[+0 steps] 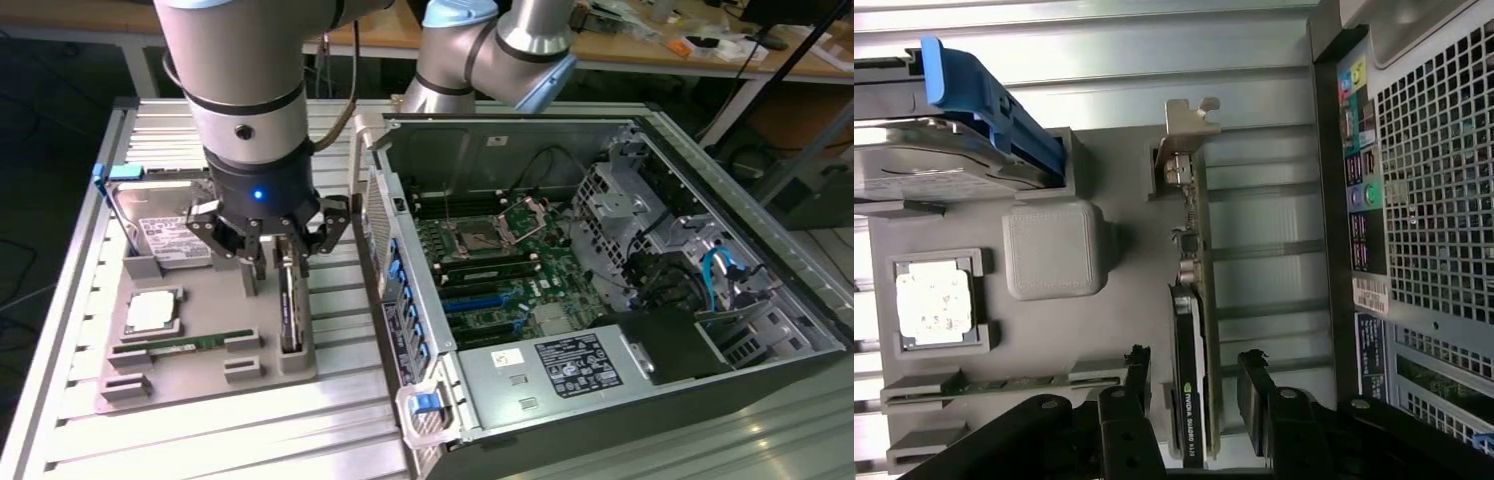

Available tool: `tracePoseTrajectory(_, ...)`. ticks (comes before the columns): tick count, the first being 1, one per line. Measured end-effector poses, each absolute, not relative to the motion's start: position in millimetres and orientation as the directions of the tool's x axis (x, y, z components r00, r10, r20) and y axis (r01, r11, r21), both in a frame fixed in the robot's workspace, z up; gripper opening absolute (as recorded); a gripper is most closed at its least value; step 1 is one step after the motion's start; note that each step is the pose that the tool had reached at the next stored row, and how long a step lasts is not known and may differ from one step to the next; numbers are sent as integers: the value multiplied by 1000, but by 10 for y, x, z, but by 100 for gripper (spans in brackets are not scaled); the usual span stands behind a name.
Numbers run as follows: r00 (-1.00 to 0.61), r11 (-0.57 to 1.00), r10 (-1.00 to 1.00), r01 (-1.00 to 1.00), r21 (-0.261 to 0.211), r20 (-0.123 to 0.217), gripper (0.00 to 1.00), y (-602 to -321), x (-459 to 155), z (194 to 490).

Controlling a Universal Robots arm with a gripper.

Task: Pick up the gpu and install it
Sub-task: 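Pick up the gpu and move the gpu toward the slot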

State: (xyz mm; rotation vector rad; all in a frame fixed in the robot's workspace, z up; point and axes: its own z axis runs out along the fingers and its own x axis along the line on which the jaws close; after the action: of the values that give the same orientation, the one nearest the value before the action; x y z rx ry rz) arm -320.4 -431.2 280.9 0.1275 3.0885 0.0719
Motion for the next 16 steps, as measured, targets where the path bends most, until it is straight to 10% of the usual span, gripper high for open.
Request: tracePoseTrajectory(16, -995, 995, 84, 82, 48, -48, 48, -4315, -3203, 2487)
